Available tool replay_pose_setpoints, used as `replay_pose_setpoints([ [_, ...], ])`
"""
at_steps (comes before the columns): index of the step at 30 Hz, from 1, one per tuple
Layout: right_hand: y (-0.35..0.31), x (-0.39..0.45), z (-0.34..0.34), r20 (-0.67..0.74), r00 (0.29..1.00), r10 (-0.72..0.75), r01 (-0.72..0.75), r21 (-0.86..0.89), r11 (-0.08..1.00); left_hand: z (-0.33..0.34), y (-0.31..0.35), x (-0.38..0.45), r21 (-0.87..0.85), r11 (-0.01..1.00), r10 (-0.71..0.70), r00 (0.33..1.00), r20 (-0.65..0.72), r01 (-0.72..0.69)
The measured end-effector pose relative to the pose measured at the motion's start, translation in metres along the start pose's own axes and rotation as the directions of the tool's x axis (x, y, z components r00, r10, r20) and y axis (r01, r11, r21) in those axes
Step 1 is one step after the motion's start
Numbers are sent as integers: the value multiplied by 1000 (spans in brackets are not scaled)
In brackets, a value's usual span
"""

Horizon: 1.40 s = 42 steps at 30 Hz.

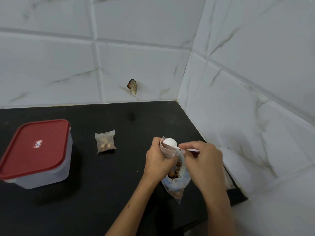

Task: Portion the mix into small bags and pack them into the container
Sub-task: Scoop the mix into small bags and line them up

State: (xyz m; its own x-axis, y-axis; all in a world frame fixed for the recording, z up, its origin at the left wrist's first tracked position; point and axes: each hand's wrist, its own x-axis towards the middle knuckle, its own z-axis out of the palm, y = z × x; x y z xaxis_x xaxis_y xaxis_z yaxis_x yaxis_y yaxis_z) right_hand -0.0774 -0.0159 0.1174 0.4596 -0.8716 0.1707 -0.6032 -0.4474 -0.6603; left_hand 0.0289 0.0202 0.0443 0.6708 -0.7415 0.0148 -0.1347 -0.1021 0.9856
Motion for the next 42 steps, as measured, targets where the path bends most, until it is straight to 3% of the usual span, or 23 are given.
replay_pose_setpoints([
  [5, 1, 0, 5, -69, 996, -51, 53, 38, 998, 0, 1, 1, 1, 1000, -7, 1000, 8, 7],
  [8, 3, 1, 4, 6, 1000, 6, -6, 55, 998, -2, 1, 0, -6, 1000, 6, 1000, 8, -6],
  [14, 3, 0, 6, -132, 989, 61, -28, 239, 971, -4, 2, -1, 13, 1000, -6, 1000, -3, 6],
  [20, 8, 1, 7, -11, 1000, -1, 3, 201, 980, -7, 3, -2, 5, 1000, -2, 1000, -2, 2],
  [25, 17, 6, 3, -126, 982, 144, -88, 369, 925, -16, -4, 1, 57, 997, -44, 999, -15, 44],
  [29, 46, 17, 26, -33, 978, 207, -203, 98, 974, -25, -16, 6, 81, 982, -165, 985, -51, 169],
  [33, 67, 23, 57, 43, 949, 312, -309, -60, 949, -24, -29, 8, 89, 933, -347, 937, -22, 348],
  [39, 73, 27, 82, 133, 967, 218, -207, -88, 974, -14, -44, 6, -3, 843, -534, 837, 120, 538],
  [42, 75, 36, 79, 215, 939, 270, -254, -99, 962, -15, -47, 6, -113, 801, -571, 806, 153, 588],
])
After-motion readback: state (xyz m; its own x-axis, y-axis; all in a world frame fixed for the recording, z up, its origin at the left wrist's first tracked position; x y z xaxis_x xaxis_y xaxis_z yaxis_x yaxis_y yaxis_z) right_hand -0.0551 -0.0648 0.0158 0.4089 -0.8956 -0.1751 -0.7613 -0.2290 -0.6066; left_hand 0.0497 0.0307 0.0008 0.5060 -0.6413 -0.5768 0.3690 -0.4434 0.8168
